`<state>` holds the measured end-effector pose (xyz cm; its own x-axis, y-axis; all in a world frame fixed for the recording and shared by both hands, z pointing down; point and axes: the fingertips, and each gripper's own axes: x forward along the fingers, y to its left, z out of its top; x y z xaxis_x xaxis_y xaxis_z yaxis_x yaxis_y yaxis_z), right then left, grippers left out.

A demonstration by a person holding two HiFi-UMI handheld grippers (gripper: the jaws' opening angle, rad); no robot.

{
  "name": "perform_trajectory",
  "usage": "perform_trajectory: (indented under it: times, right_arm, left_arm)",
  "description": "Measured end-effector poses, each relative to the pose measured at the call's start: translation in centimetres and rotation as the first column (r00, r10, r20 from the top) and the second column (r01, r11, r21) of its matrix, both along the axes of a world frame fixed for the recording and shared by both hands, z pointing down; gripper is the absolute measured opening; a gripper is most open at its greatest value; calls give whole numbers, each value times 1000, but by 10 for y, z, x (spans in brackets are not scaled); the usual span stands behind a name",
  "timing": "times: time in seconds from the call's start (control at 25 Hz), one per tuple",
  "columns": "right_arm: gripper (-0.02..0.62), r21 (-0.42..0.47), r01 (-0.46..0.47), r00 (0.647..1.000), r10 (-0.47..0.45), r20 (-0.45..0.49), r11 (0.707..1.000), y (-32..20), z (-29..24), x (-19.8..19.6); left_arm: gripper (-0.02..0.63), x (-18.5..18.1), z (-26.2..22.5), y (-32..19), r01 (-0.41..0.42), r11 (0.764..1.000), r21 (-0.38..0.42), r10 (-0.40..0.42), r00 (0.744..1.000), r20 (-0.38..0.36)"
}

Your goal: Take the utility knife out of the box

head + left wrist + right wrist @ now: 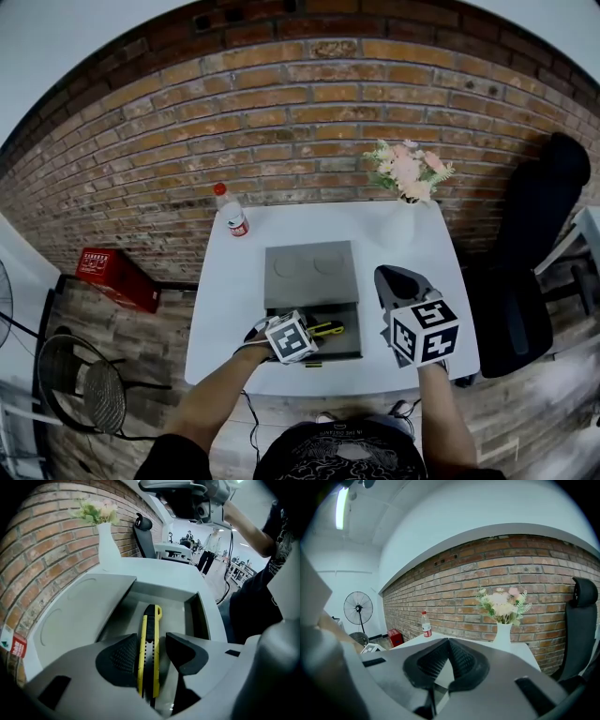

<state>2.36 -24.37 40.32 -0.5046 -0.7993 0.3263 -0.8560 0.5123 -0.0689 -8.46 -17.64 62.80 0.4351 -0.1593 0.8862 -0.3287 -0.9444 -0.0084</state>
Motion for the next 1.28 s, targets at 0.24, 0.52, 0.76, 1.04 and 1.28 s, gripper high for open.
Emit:
perform_trajectory:
  times: [0.24,0.52,0.76,1.04,1.28]
  right_arm:
    - [20,-1,11,1000,-11,-5,1000,3,1,-3]
    - [20,-6,18,1000,-18,-9,1000,10,3,-4]
    - [20,-11,23,1000,-23,-16,1000,16,4,-1]
    - [20,-16,41,999,-42,-19,999,19,6,-2]
    - [20,-21,60,998,-61,-22,998,20,7,-7]
  left_arm:
    - [179,1,1,2,42,999,-27,-43,998,-41]
    - [132,0,1,3,41,999,-29,-41,999,-12]
    - [129,2,0,5,27,999,21,-27,1000,0]
    - [129,-3,-7,1,85,995,54,-83,996,-30]
    - [129,-6,-30,-6,132,985,113,-121,988,-100]
